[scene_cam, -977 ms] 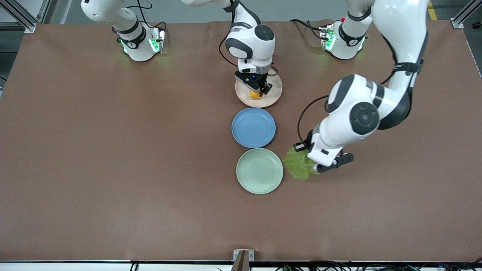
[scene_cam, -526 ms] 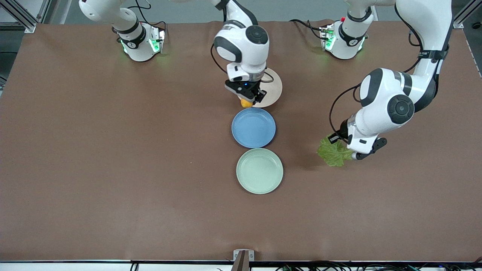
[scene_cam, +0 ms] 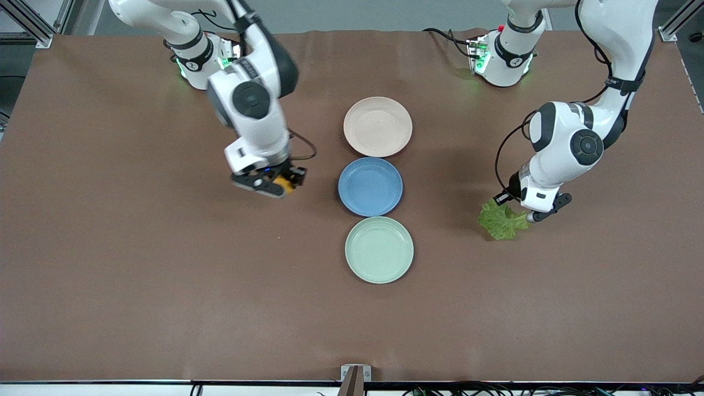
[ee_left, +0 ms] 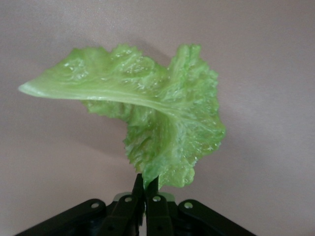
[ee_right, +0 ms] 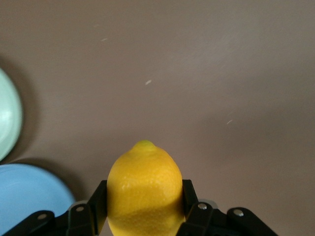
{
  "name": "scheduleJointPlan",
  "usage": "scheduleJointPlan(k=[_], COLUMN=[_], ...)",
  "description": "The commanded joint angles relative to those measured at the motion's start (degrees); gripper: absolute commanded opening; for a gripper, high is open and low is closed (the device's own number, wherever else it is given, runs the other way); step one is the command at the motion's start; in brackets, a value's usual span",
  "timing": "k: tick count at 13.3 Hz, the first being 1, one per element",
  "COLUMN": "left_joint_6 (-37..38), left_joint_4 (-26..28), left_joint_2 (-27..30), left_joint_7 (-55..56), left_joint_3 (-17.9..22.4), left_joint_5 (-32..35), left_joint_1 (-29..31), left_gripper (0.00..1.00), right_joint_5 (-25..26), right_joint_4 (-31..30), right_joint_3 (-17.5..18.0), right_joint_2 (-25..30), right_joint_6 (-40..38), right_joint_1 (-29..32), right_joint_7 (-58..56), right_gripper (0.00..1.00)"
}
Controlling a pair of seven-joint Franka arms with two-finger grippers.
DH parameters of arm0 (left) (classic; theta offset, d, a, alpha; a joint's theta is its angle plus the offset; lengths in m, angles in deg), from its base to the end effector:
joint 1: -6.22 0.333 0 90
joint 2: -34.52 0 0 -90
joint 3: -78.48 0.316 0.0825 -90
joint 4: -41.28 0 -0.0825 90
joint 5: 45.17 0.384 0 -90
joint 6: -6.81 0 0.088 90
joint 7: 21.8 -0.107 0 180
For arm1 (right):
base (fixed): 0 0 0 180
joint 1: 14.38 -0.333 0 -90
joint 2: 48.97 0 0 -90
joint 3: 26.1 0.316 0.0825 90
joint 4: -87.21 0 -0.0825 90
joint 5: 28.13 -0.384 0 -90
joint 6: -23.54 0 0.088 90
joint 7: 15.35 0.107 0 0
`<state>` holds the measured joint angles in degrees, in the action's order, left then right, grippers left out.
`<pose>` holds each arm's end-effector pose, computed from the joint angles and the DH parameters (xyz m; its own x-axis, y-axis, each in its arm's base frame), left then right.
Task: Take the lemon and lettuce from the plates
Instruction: 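Carry the lemon and lettuce off the plates and lower them to the table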
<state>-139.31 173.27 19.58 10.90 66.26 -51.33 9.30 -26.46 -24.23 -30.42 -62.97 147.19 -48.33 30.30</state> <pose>0.5201 -0.0839 0.2350 0.8731 0.4819 -0.0746 0.4871 -0.8691 0.0867 0.5228 0.2980 0.3549 0.9661 -0.2580 0.0083 -0.2580 -0.9648 0.0515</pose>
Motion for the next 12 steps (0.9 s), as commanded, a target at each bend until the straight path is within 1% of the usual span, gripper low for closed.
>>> scheduleJointPlan(k=[1,4,5,6,7,8,9,10,11,12], left_joint_6=[-4.3,-5.1,-5.1,-5.1,-5.1,-5.0,-4.1,-1.6,2.2,7.2], left_joint_4=[2.5,2.8,2.8,2.6,2.2,2.0,1.5,0.4,-1.6,-3.7], left_joint_2=[-1.3,-2.7,-2.7,-2.7,-2.7,-2.6,-2.0,-1.3,-0.8,0.2], left_joint_7=[-3.3,-3.3,-3.4,-3.9,-5.6,-7.5,-7.9,-7.9,-7.9,-8.1], left_joint_3=[-0.5,-0.5,-0.5,-0.5,-0.5,-0.5,-0.5,-0.5,-0.5,-0.4], left_joint_5=[-1.3,-1.3,-1.3,-1.3,-1.3,-1.3,-1.3,-1.2,-1.1,-0.6], left_joint_1=[1.4,1.5,1.6,1.7,1.8,1.9,1.9,1.8,1.8,1.9], left_gripper=[0.00,0.02,0.16,0.45,0.79,0.98,0.99,0.99,0.99,0.99], right_joint_5=[-1.1,-1.1,-1.1,-1.1,-1.7,-3.1,-5.4,-9.3,-13.0,-15.4], right_joint_4=[-7.4,-13.6,-14.4,-14.5,-14.4,-14.4,-14.4,-14.2,-14.0,-13.9], right_joint_3=[1.4,1.4,1.4,1.5,1.5,1.6,1.5,1.6,1.5,1.4], right_joint_2=[2.8,2.3,1.8,0.5,-0.8,-2.1,-3.2,-4.8,-6.1,-7.3], right_joint_6=[4.3,13.9,16.3,17.7,18.5,19.7,20.6,21.4,21.7,22.3], right_joint_1=[8.9,17.7,20.3,22.2,24.0,25.3,26.4,27.8,28.1,28.3], right_joint_7=[-13.8,-28.7,-33.2,-37.5,-40.7,-43.9,-47.4,-52.1,-55.8,-58.7], right_gripper=[0.00,0.00,0.00,0.00,0.00,0.00,0.00,0.00,0.01,0.01])
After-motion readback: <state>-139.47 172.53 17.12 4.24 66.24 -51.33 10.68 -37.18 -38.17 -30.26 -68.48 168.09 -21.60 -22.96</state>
